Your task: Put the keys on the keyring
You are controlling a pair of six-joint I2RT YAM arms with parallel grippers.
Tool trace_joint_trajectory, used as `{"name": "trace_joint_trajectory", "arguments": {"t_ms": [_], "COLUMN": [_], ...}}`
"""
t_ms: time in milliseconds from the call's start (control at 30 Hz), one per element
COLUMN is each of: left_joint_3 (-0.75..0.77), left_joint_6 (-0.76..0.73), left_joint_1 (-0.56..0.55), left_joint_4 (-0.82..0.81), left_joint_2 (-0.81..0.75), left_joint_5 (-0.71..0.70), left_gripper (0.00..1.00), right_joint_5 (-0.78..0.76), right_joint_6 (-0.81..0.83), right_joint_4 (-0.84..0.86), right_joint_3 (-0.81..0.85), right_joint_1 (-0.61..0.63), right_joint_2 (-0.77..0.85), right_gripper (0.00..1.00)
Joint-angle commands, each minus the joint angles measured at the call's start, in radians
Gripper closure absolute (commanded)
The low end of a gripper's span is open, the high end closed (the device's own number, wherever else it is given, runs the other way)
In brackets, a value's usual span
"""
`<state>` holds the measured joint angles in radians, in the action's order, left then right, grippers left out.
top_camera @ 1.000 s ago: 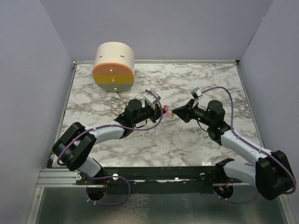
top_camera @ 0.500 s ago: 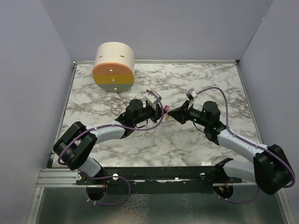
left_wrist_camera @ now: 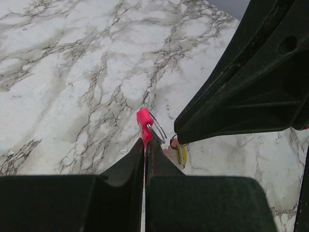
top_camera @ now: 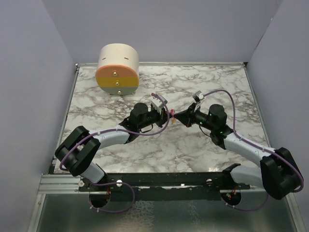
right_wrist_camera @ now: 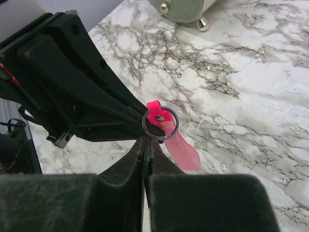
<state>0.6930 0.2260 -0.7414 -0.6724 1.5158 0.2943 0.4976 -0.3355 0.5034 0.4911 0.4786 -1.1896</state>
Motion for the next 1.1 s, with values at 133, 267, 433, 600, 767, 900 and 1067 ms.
{"name": "trace_joint_trajectory", "arguments": {"t_ms": [133,267,433,600,767,900,1067], "left_joint_3": [0.018,0.018,0.019,0.017,0.018,0.016,0.012], "left_joint_6": [-0.013,-0.017,-0.022,-0.024,-0.027,-0.030,-0.033], "left_joint_1": [-0.006,-0.007,-0.009,-0.010,-0.012,-0.012,-0.012], "left_joint_4": [-0.033,-0.033,-0.033,-0.034,-0.033,-0.033,-0.034], "left_joint_2": [-0.004,-0.004,-0.001,-0.005,-0.008,-0.012,-0.019], "left_joint_5": [0.000,0.006,0.011,0.011,0.013,0.012,-0.002], "left_gripper": [1.00,1.00,1.00,1.00,1.00,1.00,1.00], "right_joint_5": [-0.039,-0.041,-0.046,-0.050,-0.052,-0.050,-0.045], "right_joint_6": [-0.005,0.001,0.005,0.006,0.004,-0.001,-0.004], "right_joint_4": [0.047,0.040,0.031,0.025,0.022,0.019,0.014], "right_joint_3": [0.039,0.045,0.050,0.052,0.055,0.055,0.047], "right_joint_1": [0.005,0.006,0.006,0.006,0.005,0.006,0.006], "right_joint_2": [-0.008,-0.007,-0.010,-0.014,-0.025,-0.032,-0.030], "right_gripper": [0.99,0.99,0.99,0.99,0.99,0.99,0.99]}}
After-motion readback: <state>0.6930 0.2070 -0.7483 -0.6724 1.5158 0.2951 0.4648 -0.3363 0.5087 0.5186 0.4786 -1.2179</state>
